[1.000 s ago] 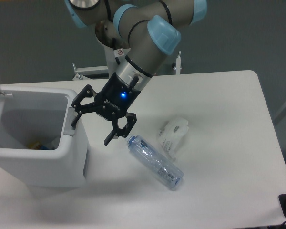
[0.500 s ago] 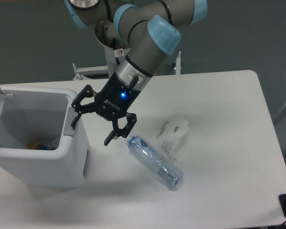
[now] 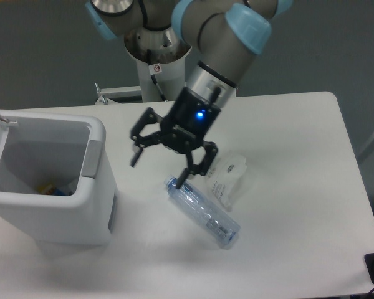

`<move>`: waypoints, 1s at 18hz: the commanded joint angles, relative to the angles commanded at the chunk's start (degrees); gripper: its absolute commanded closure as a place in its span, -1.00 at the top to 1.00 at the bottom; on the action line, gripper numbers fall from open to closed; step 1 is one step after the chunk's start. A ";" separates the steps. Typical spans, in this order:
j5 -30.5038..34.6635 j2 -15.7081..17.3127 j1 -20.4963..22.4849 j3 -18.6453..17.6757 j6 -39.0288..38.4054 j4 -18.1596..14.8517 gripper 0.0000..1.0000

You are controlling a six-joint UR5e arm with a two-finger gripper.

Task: Open the trash can

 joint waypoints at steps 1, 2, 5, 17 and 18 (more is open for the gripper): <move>0.00 -0.70 1.49 0.00 1.24 0.00 1.00; 0.17 -1.84 3.08 0.18 2.47 0.09 1.00; 2.71 -5.79 9.31 0.70 7.12 0.18 1.00; 38.91 -8.97 9.60 3.69 31.99 -1.57 1.00; 40.94 -8.97 9.07 3.69 34.19 -2.54 1.00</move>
